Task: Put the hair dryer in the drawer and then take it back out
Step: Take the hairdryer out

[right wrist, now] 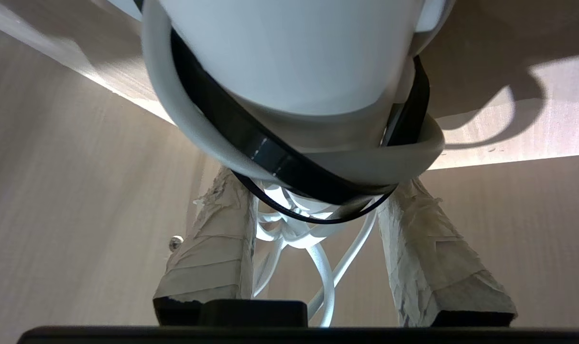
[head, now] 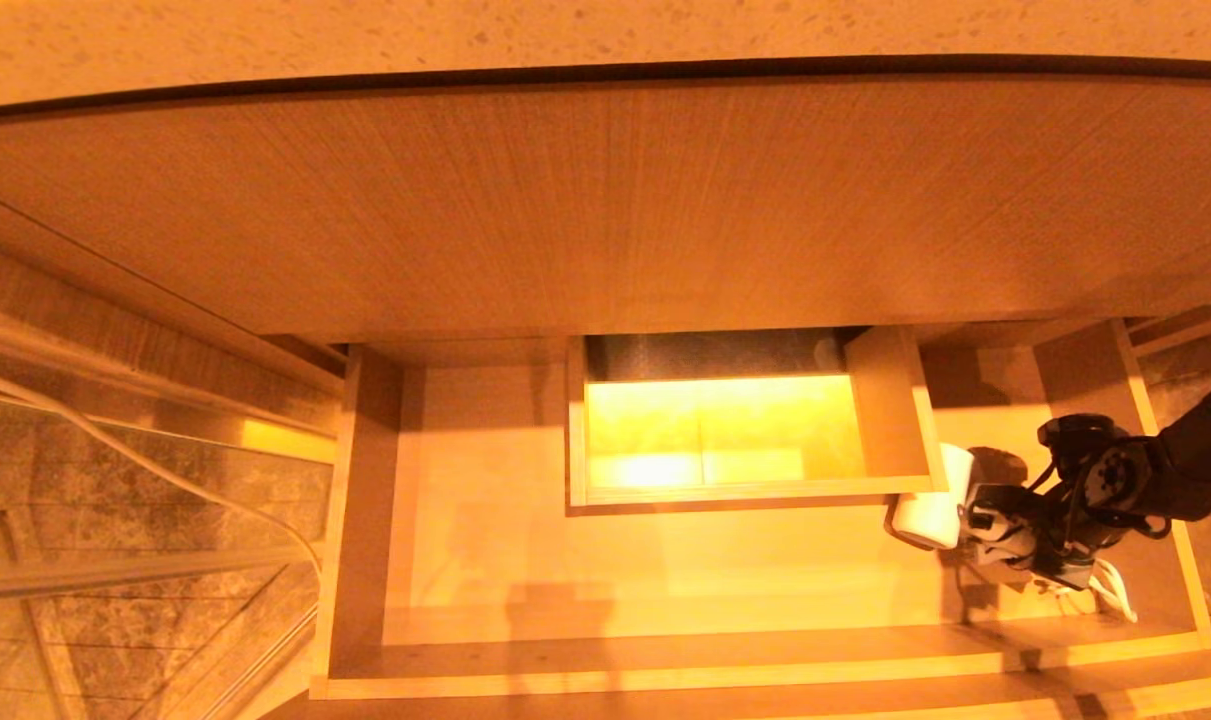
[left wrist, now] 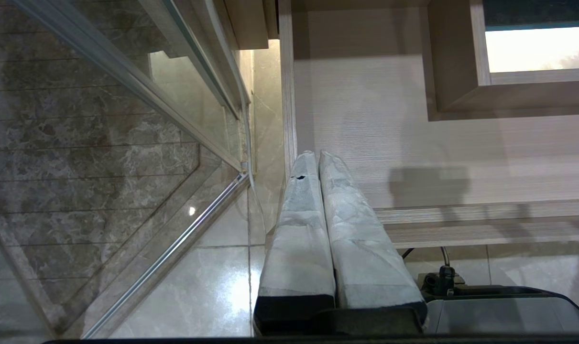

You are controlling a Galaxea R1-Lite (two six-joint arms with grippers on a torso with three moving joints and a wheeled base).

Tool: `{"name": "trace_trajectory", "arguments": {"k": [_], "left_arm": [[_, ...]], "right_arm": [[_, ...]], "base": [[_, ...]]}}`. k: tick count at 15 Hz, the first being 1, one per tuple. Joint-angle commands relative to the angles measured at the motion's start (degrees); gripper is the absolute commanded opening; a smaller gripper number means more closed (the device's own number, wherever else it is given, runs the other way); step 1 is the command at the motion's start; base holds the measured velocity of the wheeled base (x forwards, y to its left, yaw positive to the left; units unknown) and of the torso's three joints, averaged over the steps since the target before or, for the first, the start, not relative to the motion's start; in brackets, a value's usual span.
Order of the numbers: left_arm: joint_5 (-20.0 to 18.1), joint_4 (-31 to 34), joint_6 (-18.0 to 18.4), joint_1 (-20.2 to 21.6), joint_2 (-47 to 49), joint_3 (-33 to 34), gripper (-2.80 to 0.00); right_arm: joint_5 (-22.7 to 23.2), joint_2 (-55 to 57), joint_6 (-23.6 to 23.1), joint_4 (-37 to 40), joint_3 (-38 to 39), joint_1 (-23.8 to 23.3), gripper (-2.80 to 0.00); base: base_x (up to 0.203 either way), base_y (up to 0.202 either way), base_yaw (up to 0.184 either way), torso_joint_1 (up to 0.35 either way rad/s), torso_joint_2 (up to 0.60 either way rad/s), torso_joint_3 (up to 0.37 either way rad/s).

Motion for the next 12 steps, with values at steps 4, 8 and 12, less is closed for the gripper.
{"name": "trace_trajectory", "arguments": {"k": [4,8,12], "left_arm": [[0.0,0.0,0.0,0.0,0.0,0.0,-2.8],[0.0,0.0,0.0,0.0,0.0,0.0,-2.8],[0.0,0.0,0.0,0.0,0.0,0.0,-2.8]], "right_arm": [[0.4,-4.3,-0.8,-0.2,-0.5,0.2,-2.8],[0.7,-7.7,-1.5,0.5,-0.4,0.1,-2.8],[0.8,-10.0,-2.4,0.5,-0.1,0.0,-2.8]], "base": [[0.0,0.0,0.0,0.0,0.0,0.0],[0.0,0.0,0.0,0.0,0.0,0.0],[0.0,0.0,0.0,0.0,0.0,0.0]]}}
